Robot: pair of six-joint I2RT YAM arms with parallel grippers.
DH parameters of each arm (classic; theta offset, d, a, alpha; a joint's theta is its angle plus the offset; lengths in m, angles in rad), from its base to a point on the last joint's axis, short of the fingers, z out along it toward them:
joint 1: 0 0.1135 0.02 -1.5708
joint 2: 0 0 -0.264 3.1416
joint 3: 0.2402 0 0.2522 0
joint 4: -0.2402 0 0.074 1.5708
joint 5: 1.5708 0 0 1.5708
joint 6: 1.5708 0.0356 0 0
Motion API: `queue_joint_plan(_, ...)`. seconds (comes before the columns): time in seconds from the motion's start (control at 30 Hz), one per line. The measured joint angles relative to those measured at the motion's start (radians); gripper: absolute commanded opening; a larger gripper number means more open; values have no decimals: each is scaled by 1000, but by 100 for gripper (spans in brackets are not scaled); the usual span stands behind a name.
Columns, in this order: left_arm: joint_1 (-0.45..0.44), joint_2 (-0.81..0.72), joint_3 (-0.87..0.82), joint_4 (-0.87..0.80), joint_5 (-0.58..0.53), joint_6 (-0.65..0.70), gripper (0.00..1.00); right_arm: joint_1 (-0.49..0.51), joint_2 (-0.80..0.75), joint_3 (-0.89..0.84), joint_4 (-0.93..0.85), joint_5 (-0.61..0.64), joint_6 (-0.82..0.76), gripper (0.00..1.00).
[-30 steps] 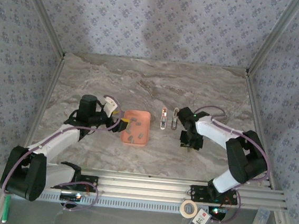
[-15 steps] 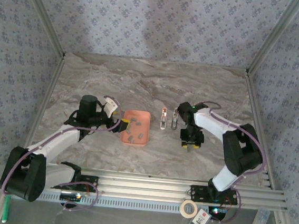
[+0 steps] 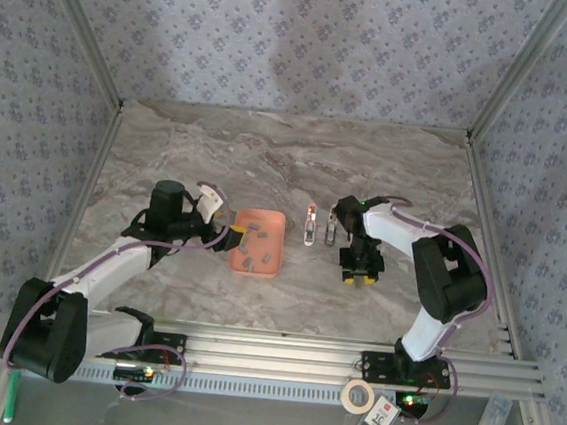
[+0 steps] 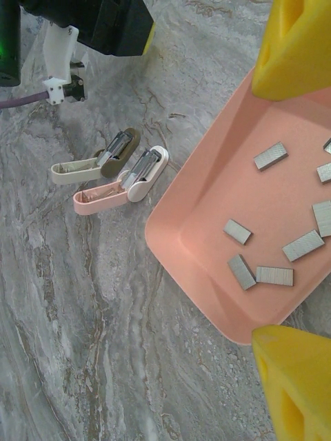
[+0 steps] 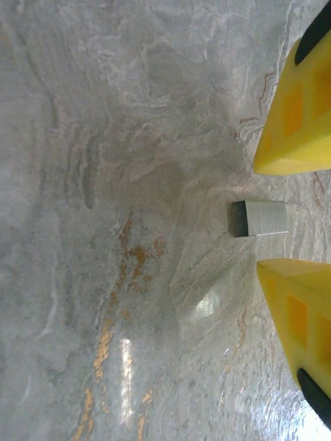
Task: Load the staples into the stapler
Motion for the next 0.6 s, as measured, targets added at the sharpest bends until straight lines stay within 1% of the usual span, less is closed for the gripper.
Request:
queue_joint_plan(0.13, -1, 0, 0, 0, 0, 0, 85, -3, 2, 0, 13, 0, -5, 33)
queue_joint_plan(0.6, -1, -6, 0, 3, 0, 0, 85, -9, 23, 0, 42, -8, -6, 31)
